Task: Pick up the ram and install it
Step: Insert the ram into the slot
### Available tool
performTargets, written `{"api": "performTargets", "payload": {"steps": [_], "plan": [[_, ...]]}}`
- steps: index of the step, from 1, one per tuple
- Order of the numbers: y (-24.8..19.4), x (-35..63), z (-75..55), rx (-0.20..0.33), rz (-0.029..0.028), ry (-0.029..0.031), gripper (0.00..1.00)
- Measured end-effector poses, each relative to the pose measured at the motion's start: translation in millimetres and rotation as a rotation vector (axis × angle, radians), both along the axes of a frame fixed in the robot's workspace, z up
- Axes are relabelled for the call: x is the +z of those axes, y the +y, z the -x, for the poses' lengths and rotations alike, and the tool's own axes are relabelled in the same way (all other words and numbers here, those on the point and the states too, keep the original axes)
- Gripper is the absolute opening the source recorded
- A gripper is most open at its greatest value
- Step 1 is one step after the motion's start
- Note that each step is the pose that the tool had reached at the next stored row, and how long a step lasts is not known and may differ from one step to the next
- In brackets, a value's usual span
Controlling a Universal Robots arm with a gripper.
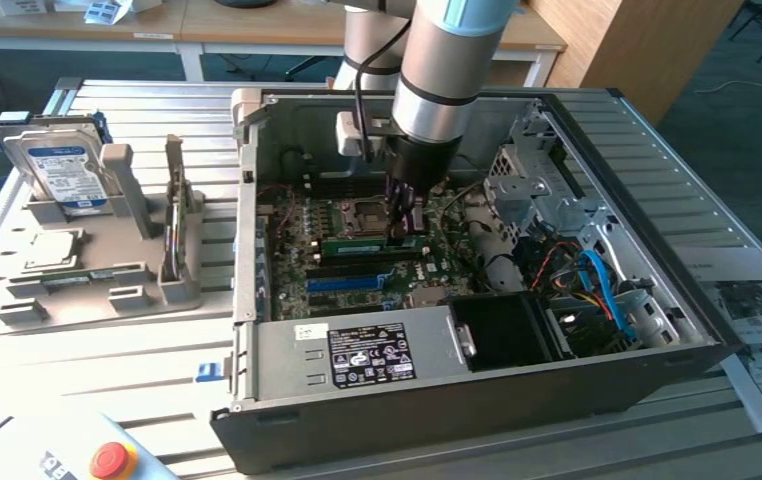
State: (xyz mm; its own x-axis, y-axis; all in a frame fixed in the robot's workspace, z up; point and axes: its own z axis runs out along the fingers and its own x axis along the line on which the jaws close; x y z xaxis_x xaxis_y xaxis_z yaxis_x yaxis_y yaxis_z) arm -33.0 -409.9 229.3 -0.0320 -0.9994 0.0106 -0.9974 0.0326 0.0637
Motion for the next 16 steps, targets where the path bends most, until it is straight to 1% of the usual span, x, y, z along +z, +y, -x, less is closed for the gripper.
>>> {"api": "performTargets", "payload": {"steps": [6, 16], "plan": [[0.0, -0.2, 2.2, 0.000, -0.0002, -0.0004, 0.12], [0.2, -0.1, 1.3, 0.000, 0.0000, -0.0004, 0.12]]}}
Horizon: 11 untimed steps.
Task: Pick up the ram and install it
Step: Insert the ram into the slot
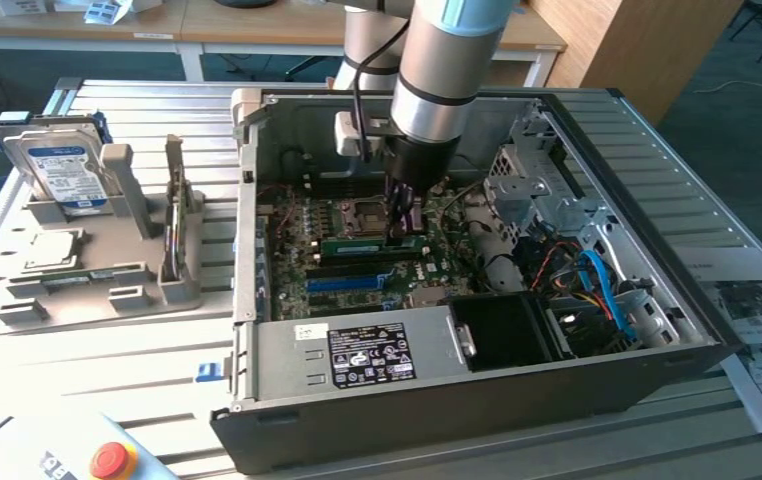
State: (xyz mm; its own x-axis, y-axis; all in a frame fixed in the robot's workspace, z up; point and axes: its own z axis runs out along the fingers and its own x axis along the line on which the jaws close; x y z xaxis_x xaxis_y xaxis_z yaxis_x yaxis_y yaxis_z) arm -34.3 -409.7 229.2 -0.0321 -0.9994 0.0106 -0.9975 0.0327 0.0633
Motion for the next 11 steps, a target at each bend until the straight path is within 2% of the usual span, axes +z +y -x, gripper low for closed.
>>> {"api": "performTargets", "payload": {"steps": [11], "plan": [[0.0, 0.0, -0.4, 0.000, 0.0000, 0.0000, 0.12]]}}
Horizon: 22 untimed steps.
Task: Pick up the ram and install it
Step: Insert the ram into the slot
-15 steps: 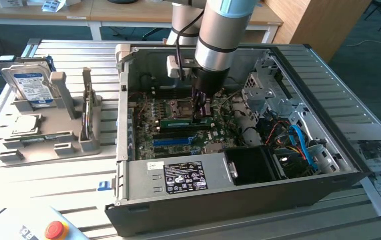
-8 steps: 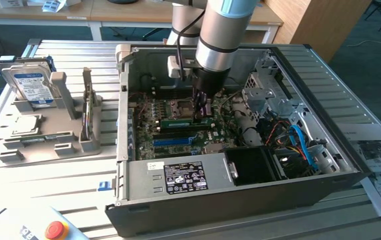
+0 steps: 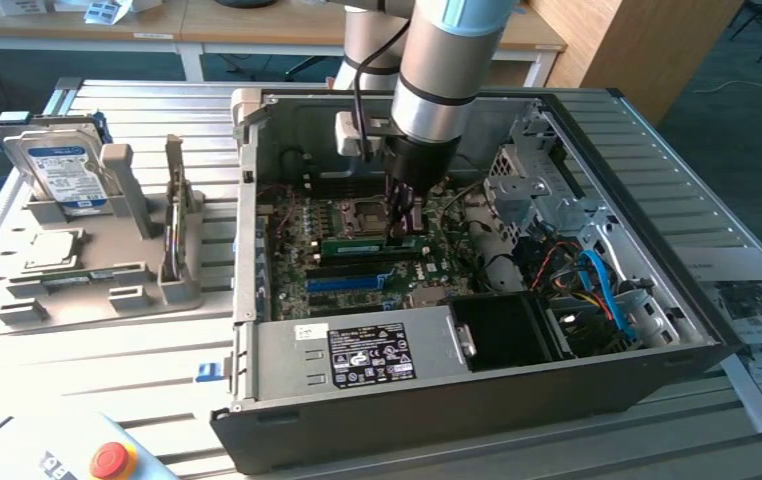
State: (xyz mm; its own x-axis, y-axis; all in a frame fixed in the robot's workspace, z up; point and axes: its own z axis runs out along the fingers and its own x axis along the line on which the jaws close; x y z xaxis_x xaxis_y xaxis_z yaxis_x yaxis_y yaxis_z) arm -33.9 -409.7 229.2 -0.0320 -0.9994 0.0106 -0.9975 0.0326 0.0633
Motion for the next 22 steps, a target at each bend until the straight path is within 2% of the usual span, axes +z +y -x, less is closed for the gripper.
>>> {"api": "performTargets", "payload": {"steps": [22], "plan": [[0.0, -1.1, 0.0, 0.000, -0.0001, 0.0000, 0.12]]}}
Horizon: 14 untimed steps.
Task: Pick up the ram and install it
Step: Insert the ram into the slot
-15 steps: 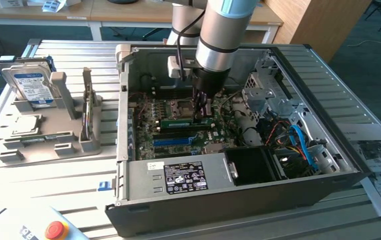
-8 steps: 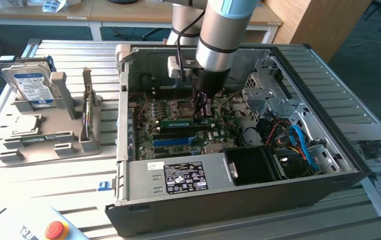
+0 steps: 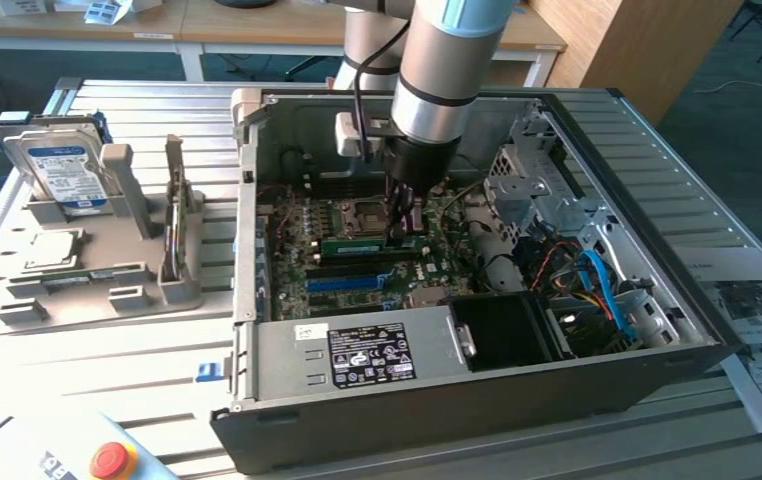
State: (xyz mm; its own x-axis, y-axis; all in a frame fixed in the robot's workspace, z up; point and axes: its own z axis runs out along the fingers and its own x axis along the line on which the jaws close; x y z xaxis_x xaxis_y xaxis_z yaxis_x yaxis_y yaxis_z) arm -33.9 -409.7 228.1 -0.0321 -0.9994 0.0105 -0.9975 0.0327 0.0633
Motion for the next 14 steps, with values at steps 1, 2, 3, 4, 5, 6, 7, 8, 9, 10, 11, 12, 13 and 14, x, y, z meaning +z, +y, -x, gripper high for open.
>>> {"api": "performTargets", "payload": {"steps": [1, 2, 3, 4, 5, 6, 7, 8, 9, 10, 11, 12, 13, 14], "plan": [[0.0, 0.0, 0.0, 0.000, 0.0001, 0.0001, 0.12], [0.0, 0.4, 0.0, 0.000, -0.0001, 0.0000, 0.12], [0.0, 0.9, 0.0, 0.000, -0.0003, -0.0001, 0.12], [0.0, 1.8, 0.0, 0.000, -0.0002, 0.0000, 0.12], [0.0, 2.5, 0.0, 0.000, 0.0001, 0.0001, 0.12], [0.0, 3.2, 0.0, 0.000, 0.0001, 0.0001, 0.12], [0.0, 3.2, 0.0, 0.000, -0.0002, -0.0001, 0.12], [0.0, 3.2, 0.0, 0.000, -0.0001, 0.0000, 0.12], [0.0, 3.2, 0.0, 0.000, -0.0001, 0.0000, 0.12], [0.0, 3.3, 0.0, 0.000, 0.0001, 0.0000, 0.12], [0.0, 3.3, 0.0, 0.000, 0.0001, 0.0001, 0.12], [0.0, 3.3, 0.0, 0.000, 0.0001, 0.0000, 0.12], [0.0, 3.3, 0.0, 0.000, 0.0000, 0.0000, 0.12], [0.0, 3.3, 0.0, 0.001, 0.0000, 0.0001, 0.12]]}}
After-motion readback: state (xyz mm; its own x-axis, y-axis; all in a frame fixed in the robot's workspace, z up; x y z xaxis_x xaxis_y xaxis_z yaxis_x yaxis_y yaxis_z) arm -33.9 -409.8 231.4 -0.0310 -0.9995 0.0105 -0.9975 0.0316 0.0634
